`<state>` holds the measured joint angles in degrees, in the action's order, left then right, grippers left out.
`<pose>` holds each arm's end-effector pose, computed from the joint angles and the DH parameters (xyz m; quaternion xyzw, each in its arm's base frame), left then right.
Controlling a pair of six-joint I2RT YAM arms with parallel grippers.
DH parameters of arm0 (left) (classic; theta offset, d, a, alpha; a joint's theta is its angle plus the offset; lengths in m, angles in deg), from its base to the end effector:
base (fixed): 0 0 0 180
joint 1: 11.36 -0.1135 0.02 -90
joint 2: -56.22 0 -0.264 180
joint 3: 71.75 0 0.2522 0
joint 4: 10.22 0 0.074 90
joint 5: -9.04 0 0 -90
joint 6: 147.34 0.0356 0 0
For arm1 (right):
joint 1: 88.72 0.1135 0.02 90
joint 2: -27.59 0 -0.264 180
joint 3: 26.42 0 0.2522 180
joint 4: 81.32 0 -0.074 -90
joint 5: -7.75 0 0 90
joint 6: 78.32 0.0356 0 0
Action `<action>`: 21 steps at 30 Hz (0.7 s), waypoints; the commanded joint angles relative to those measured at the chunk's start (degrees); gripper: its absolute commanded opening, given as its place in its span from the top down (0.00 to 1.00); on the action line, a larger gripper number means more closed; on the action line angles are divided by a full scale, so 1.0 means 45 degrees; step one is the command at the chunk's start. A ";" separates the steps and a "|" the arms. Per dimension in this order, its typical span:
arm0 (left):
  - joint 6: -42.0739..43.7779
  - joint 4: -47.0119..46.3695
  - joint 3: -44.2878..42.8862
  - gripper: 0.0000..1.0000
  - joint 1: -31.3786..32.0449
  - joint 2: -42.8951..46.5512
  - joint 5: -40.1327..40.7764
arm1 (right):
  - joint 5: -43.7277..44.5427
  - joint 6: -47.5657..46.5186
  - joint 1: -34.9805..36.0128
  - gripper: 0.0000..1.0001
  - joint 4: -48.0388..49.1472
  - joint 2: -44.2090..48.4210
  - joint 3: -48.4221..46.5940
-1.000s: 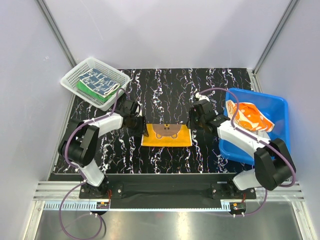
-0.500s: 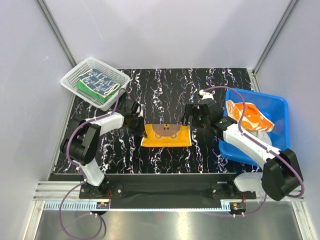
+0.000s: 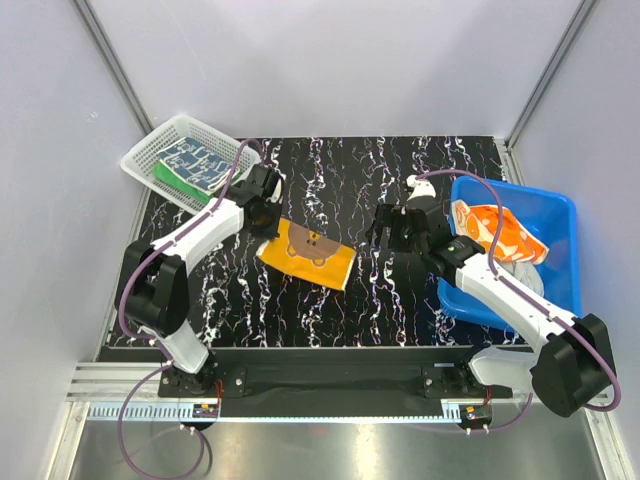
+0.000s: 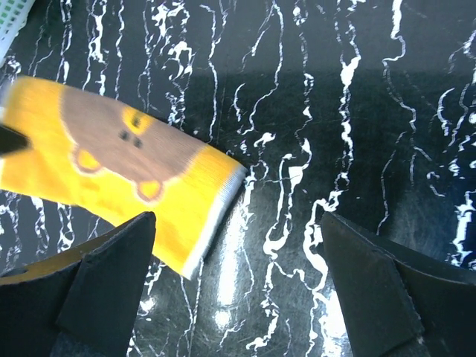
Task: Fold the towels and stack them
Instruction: Neatly place the folded towel into the bin
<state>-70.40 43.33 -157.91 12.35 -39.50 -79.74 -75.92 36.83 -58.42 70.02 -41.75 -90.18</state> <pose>0.3158 -0.1379 0.2366 0.0878 0.9686 -0.0635 0.2239 0.2336 0.1320 0.2745 -0.0139 0.8828 0.1740 0.4360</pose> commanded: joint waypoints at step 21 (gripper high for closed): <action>0.5948 0.0239 -0.8588 1.00 -0.3585 -0.4038 0.6898 | 0.0996 -0.2189 -0.0386 0.00 0.1337 -0.2167 -0.1897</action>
<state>-48.94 47.02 -188.32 -1.66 -55.92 -53.71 -73.67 29.70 -59.07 72.47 -49.53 -95.62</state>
